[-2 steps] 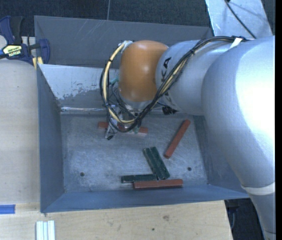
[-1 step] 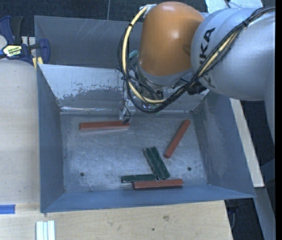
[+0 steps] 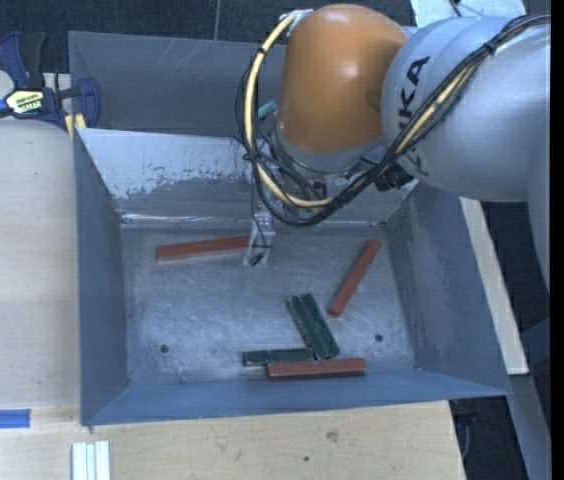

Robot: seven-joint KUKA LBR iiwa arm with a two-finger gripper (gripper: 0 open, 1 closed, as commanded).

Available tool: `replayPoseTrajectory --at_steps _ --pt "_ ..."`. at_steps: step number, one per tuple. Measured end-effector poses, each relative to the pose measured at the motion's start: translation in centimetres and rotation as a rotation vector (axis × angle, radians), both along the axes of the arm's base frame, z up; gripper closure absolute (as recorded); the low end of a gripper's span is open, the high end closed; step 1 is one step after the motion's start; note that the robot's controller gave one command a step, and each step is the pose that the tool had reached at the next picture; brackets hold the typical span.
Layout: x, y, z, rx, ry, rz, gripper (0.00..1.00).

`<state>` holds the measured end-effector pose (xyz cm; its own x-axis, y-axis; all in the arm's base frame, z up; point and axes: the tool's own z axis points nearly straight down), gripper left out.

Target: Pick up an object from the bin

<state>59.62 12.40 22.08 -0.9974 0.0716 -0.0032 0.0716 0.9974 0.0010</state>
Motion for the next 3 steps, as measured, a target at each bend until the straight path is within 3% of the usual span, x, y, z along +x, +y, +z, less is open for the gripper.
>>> replayPoseTrajectory --at_steps 1,2,3 --pt "2.5 -1.2 -15.5 -0.001 0.009 -0.032 0.00" --pt "2.8 -1.2 -14.9 0.001 0.000 -0.033 1.00" --pt "0.9 -1.4 -0.7 0.001 -0.008 0.018 1.00"
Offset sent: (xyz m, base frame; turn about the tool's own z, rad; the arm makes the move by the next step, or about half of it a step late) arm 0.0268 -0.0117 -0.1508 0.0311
